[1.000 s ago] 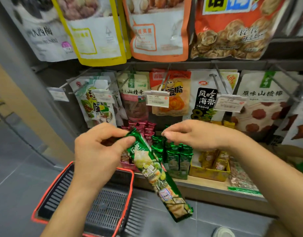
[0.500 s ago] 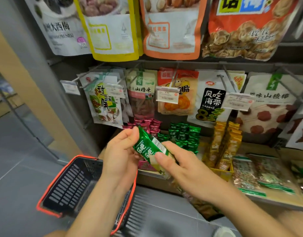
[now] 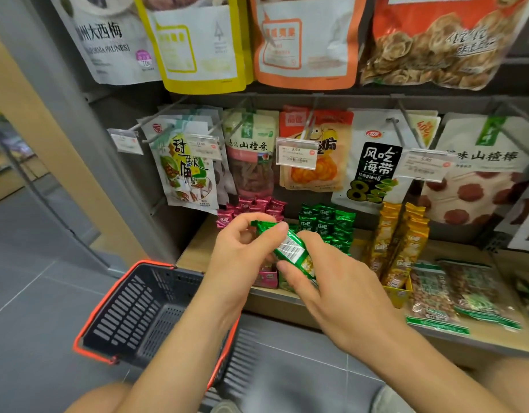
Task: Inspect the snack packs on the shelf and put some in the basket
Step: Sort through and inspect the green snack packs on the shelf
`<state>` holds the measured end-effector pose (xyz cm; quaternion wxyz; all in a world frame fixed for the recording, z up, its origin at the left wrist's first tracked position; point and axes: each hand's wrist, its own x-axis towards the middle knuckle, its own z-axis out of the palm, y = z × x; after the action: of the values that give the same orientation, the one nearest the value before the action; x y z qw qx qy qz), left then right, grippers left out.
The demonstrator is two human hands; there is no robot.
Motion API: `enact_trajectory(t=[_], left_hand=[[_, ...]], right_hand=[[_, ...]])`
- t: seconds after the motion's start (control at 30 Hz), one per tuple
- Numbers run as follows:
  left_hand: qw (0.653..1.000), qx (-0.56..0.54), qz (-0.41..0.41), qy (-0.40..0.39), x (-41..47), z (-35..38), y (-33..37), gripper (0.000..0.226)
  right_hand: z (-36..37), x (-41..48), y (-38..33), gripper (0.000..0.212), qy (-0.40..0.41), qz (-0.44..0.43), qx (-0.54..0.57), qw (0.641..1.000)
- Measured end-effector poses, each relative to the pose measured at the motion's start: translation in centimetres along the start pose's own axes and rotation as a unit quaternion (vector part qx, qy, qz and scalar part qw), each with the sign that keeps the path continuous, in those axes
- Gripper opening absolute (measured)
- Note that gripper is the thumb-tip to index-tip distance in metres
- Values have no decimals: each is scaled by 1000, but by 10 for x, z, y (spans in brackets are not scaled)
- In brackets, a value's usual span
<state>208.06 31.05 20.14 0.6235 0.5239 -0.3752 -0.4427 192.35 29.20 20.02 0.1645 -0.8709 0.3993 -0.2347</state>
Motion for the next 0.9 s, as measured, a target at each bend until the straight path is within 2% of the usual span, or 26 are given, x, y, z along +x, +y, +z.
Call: enact_trajectory(t=[0.13,0.23,0.33,0.43,0.53,0.6,0.73,0.9], left_hand=[[996,-68,28,51,3,-2,1,31],[991,-105,34,81,5,-5,3,30],[988,-112,47,94,5,-3,5,41],[984,-141,51,93,6,3,6,64],[982,-157,46,98,7,10,2,79],[983,-150,39,97,8,12,-1,71],[992,-115,-1,52,8,15,-9,35],[992,-123,-26,1,5,16,-9,15]], right_hand=[[-2,8,5,45,-69,-2,147,987],[-10,13,12,50,-136,51,211,967],[-14,15,15,47,-179,87,302,932],[-10,13,13,37,-162,99,367,910],[0,8,8,29,-115,110,365,917],[4,6,6,27,-96,112,335,931],[5,5,8,22,-51,100,281,953],[3,6,10,31,-40,75,232,969]])
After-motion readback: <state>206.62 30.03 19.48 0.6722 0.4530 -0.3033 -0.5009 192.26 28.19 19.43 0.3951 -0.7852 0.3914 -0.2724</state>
